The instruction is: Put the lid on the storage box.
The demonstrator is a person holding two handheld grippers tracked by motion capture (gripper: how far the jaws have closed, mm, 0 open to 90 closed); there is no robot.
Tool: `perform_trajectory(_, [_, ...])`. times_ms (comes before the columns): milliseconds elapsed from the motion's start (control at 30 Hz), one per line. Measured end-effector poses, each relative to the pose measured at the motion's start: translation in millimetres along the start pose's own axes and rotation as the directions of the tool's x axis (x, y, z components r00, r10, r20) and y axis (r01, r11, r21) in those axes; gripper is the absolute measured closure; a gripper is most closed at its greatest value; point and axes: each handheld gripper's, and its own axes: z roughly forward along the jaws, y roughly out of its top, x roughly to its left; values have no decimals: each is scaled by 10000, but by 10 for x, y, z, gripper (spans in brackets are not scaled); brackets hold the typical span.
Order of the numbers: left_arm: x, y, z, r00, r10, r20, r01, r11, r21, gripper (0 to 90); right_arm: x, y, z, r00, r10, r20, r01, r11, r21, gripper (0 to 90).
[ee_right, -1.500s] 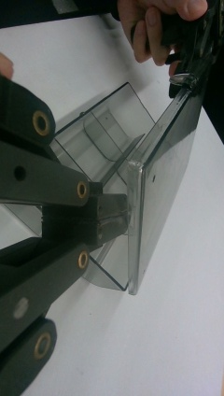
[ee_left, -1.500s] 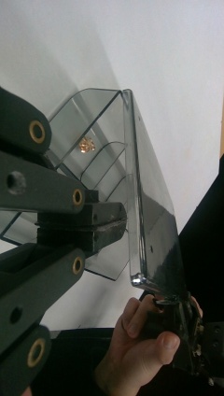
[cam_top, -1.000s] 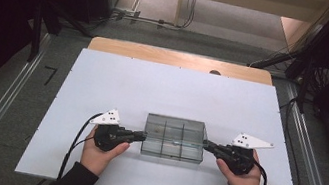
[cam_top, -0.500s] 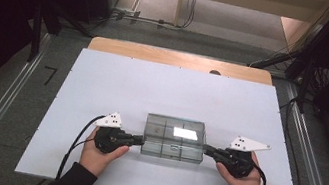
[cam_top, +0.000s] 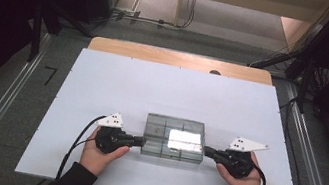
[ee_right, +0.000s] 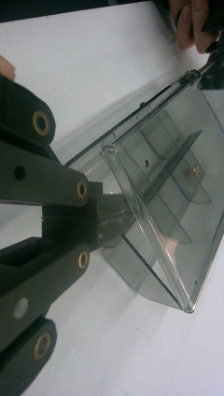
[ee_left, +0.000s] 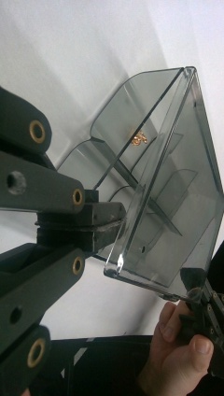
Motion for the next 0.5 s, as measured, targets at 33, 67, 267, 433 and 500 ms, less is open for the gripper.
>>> perform_trajectory(33, [2, 3, -4, 10000, -16, 21, 16, 10000, 38, 900, 2, 0, 3, 10000, -24, 2, 24, 10000, 7, 877])
perform_trajectory(67, [7, 5, -8, 10000, -22, 51, 22, 10000, 71, 900, 5, 1, 4, 10000, -34, 12, 33, 10000, 21, 877])
perform_trajectory(267, [34, 7, -47, 10000, 65, -35, -64, 9999, 155, 900, 6, -2, 14, 9999, -128, 49, 127, 9998, 124, 877])
perform_trajectory(433, [56, -4, -52, 10000, 51, -79, -48, 9993, 364, 900, 5, -9, 24, 9999, -134, 81, 133, 9997, 181, 877])
perform_trajectory(500, [73, -14, -50, 10000, -14, -28, 15, 9990, 449, 900, 6, -13, 28, 9997, -201, 143, 197, 9994, 288, 877])
